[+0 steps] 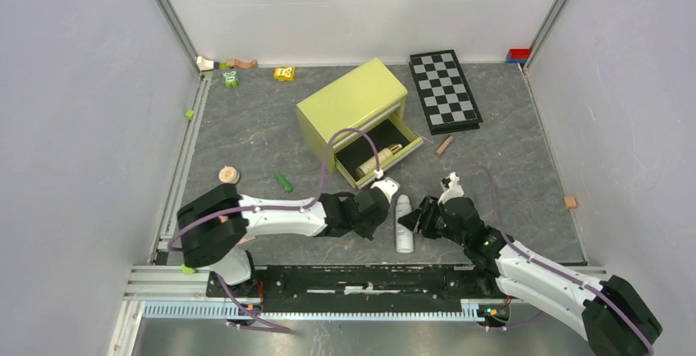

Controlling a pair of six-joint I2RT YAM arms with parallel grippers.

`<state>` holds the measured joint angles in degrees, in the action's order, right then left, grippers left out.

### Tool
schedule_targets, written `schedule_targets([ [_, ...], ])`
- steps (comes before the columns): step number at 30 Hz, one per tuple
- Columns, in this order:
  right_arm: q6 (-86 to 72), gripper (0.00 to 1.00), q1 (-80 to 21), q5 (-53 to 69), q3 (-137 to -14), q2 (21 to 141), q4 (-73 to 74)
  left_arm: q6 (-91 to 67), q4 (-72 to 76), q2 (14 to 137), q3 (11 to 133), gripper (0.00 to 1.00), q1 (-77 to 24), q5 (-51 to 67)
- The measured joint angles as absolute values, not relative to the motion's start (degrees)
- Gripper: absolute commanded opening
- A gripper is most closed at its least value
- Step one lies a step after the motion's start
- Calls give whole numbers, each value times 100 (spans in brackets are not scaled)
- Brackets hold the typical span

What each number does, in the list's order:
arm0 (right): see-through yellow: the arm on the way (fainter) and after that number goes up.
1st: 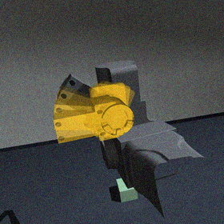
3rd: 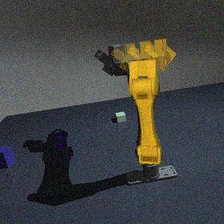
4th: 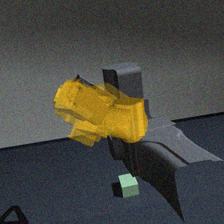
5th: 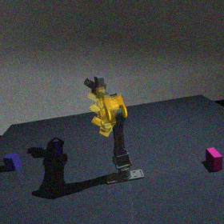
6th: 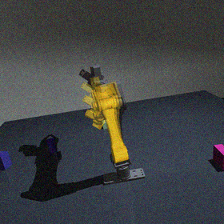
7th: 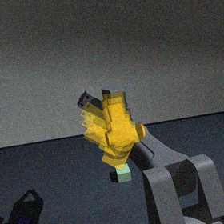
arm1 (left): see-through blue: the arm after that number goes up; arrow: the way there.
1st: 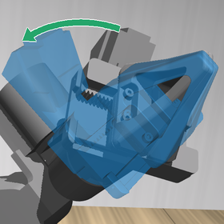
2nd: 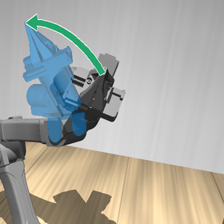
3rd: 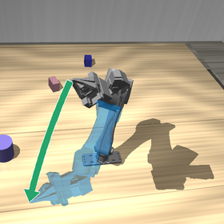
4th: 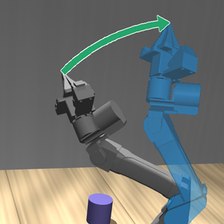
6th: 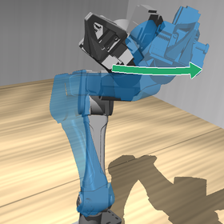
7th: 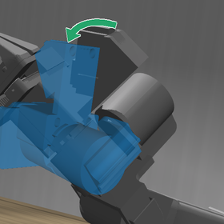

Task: Organize the makeup
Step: Pick up the makeup from the center of the board.

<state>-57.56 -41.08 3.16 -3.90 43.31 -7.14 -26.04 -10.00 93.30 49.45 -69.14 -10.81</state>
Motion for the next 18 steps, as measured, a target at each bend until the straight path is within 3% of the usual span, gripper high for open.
schedule_targets([
  [3, -5592, 33, -4045, 51, -499, 4117, -311, -2480, -1352, 8871, 4956, 13, -6764, -1275],
  [12, -5175, 28, -3791, -528, -1096, 4032, 513, -1815, -2182, 7522, 5791, 48, -6045, -2056],
  [15, -5083, 28, -3695, -624, -1424, 4104, 528, -1614, -2322, 7363, 6200, 68, -5500, -2106],
  [18, -5057, 28, -3627, -683, -1883, 4370, 388, -1415, -2460, 7347, 6661, 97, -5019, -2246],
])
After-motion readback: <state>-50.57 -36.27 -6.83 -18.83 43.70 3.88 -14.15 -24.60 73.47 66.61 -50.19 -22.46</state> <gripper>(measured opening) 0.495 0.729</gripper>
